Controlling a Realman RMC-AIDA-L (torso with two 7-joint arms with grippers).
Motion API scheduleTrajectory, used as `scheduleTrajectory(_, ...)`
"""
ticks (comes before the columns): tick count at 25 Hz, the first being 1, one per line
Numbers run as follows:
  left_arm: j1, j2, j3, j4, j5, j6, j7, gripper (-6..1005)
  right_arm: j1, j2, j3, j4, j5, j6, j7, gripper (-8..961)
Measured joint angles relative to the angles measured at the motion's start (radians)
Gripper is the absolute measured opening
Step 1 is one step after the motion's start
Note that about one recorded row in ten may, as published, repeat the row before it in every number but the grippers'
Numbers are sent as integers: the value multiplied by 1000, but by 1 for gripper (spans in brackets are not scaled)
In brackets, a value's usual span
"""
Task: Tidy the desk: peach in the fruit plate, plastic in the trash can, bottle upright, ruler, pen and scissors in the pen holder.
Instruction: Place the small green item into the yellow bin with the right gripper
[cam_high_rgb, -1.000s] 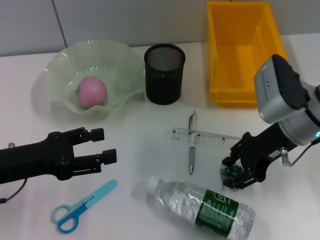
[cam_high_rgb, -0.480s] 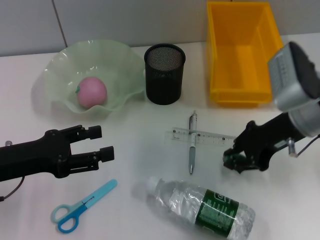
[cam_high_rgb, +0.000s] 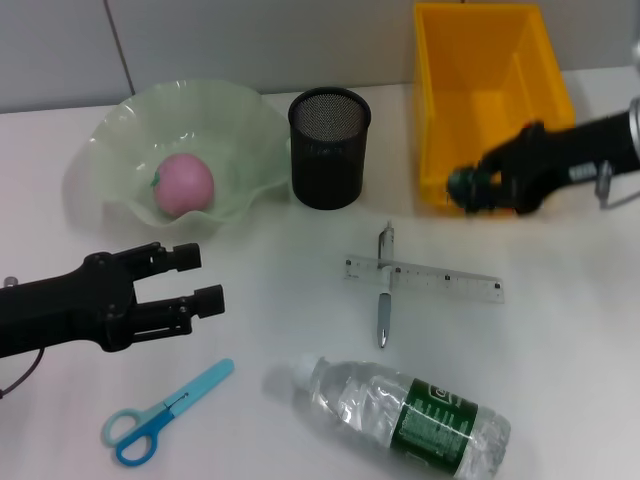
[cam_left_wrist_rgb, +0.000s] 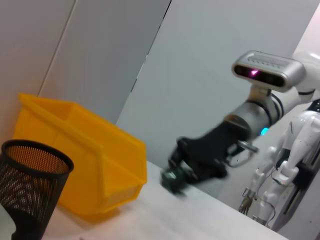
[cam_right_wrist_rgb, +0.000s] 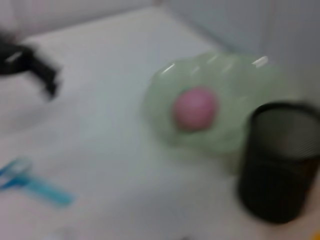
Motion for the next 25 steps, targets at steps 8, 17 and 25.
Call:
scheduleTrajectory(8,1,-3,-6,1,0,18,1,804,7,12,31,2,21,273,117,145)
scheduleTrajectory(17,-1,-6,-5,2,0,32,0,803,16,17,21,48,35,467,165,131)
scheduleTrajectory(25,1,-6,-17,0,0,40,0,801,43,18,17,127,48,592,156,206)
